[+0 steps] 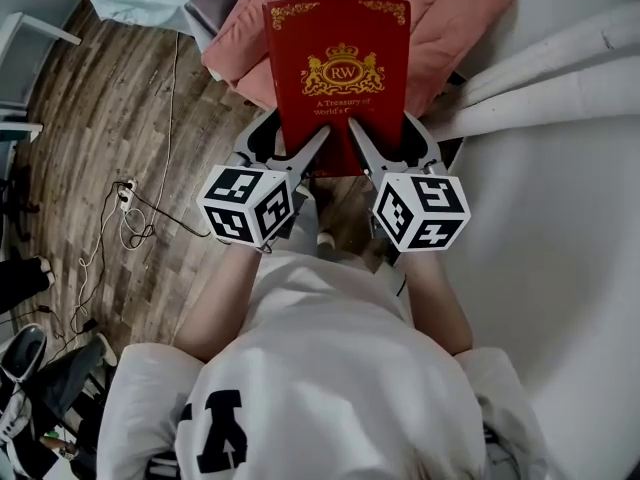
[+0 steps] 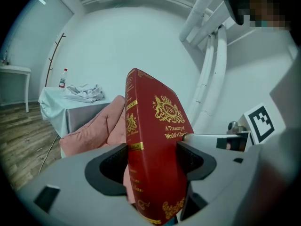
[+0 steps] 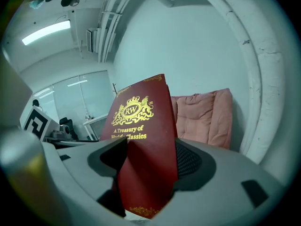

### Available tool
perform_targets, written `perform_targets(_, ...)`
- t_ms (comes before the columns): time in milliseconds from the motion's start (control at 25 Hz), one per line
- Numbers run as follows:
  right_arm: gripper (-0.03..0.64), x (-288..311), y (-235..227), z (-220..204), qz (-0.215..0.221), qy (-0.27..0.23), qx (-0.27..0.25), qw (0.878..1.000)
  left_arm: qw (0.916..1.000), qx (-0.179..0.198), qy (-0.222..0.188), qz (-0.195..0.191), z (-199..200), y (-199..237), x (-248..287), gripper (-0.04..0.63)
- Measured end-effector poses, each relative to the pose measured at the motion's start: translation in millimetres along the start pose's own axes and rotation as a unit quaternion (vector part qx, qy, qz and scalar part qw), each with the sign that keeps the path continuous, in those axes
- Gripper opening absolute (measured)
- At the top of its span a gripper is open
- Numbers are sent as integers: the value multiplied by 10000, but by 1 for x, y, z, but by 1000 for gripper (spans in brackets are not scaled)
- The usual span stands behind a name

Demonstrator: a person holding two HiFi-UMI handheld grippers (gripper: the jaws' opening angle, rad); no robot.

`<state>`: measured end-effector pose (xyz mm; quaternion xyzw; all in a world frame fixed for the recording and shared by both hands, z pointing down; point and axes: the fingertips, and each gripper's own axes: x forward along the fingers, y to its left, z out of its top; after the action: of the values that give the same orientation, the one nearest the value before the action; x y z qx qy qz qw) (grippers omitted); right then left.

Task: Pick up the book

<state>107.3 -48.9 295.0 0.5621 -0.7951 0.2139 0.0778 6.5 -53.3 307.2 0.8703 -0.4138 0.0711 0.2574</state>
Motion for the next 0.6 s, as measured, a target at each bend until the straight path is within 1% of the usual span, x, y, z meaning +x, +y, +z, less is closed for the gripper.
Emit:
perform_targets(160, 324, -14, 7, 7, 40, 49, -36, 10000, 10000, -79, 11, 60, 5, -11, -12, 318)
perform_targets(480, 324, -30, 17, 19, -9, -62, 7, 10000, 10000, 34, -92, -3, 18, -22, -28, 318)
perform_targets(600, 324, -24, 14, 17, 21, -43, 13, 10000, 9999, 16, -118, 32, 16, -17, -23, 319)
